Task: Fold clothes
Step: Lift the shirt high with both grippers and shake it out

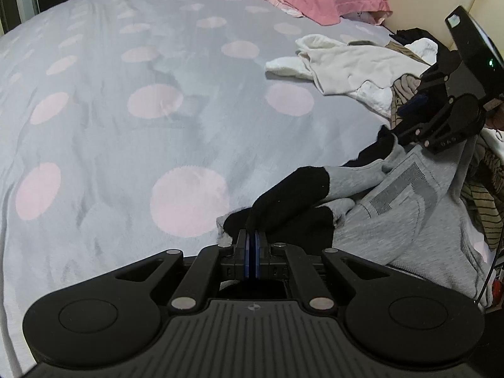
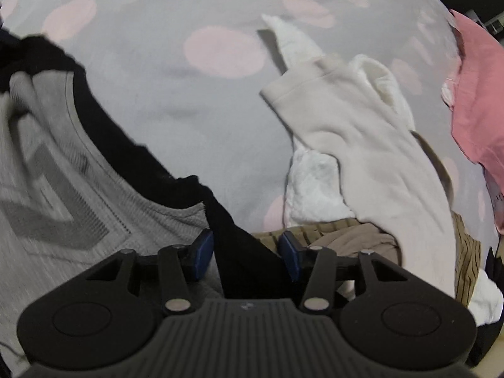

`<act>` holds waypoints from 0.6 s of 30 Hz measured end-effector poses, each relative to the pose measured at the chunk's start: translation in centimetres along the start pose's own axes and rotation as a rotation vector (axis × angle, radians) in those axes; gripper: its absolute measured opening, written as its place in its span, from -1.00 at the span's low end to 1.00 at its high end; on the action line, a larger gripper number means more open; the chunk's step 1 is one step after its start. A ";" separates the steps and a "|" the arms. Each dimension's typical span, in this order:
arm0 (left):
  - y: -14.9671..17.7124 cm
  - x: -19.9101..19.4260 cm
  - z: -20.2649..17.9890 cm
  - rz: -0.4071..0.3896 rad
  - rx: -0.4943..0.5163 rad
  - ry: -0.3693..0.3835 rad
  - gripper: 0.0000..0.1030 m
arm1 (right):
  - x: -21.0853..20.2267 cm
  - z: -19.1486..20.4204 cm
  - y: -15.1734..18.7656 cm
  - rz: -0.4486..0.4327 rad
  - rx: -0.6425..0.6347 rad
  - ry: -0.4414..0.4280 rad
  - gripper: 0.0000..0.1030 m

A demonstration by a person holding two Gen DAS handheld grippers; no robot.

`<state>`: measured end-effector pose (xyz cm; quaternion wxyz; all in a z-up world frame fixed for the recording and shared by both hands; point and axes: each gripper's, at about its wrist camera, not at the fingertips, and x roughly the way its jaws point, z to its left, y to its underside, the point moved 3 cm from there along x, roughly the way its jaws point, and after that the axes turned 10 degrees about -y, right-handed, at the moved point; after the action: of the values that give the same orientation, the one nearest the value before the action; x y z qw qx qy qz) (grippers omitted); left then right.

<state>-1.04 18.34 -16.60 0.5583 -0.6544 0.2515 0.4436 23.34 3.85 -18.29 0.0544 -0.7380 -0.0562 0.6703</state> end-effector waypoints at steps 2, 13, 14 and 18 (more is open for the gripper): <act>0.0 0.2 0.1 0.003 0.000 0.005 -0.97 | 0.0 -0.1 0.3 0.002 0.015 -0.015 -0.14; -0.6 -3.1 2.0 -0.079 -0.053 0.004 -0.98 | -7.3 2.0 1.4 -0.135 0.061 0.140 -0.90; -0.7 -3.7 2.3 -0.095 -0.060 -0.001 -0.98 | -8.9 2.2 1.1 -0.165 0.063 0.186 -0.90; -1.8 -8.0 4.3 -0.202 -0.087 -0.027 -0.98 | -16.5 3.3 -0.5 -0.312 0.091 0.375 -0.90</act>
<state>-4.65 21.58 -8.70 0.5747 -0.6940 0.1573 0.4041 18.43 1.75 -2.35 0.2002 -0.8286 -0.1281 0.5069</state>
